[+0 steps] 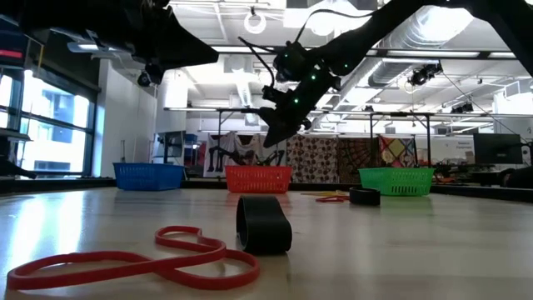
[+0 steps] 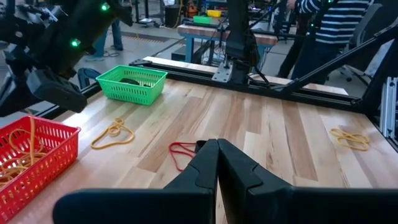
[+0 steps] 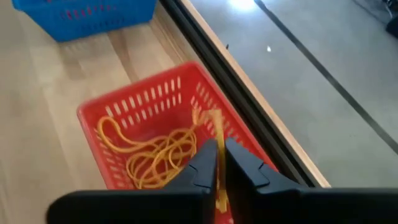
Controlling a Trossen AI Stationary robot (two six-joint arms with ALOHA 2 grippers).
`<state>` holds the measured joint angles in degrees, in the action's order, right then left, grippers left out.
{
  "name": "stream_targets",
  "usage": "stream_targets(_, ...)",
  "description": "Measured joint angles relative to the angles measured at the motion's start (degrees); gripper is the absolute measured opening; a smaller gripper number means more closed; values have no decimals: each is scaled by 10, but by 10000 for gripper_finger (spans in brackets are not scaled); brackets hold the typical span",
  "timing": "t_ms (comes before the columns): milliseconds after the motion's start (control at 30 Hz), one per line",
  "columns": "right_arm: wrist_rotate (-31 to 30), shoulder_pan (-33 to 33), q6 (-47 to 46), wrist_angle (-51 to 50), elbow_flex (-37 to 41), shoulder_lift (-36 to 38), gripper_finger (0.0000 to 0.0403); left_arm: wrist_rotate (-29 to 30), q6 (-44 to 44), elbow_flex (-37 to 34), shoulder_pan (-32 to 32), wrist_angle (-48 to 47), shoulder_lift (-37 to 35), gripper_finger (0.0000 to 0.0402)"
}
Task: Sort rubber bands into baskets
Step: Put the yellow rubberband into the orange bin, then put the black rubberband into the green bin
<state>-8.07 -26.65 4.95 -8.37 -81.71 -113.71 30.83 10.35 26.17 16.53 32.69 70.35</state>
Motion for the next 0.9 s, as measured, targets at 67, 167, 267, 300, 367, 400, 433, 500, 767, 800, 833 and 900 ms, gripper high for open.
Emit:
stream_targets(67,-1,0,0,-9,0,0,30,0,0,0,0,1,0,0)
stream_targets(167,-1,0,-11,-18,0,0,73,0,-6,0,0,2,0,0)
stream_targets(267,-3,0,-26,-18,0,0,119,0,-15,0,0,2,0,0)
stream_targets(300,-5,0,-31,-20,0,1,131,0,-15,0,0,2,0,0)
stream_targets(367,-11,0,-39,-23,0,4,150,0,-15,0,0,2,0,0)
stream_targets(400,-11,0,-42,-23,0,8,155,0,-15,0,0,2,0,0)
stream_targets(433,-10,0,-47,-28,0,12,156,0,-15,0,0,2,0,0)
stream_targets(500,-9,0,-47,-34,0,22,147,0,-15,0,0,1,0,0)
stream_targets(767,37,17,-17,-64,0,69,10,0,-16,0,0,-3,0,0)
stream_targets(800,44,22,-16,-62,1,70,11,0,-16,0,0,-4,0,0)
stream_targets(833,49,28,-17,-46,9,70,13,0,-16,0,0,-6,0,0)
stream_targets(900,54,39,-22,6,34,71,12,0,-20,0,0,-12,0,0)
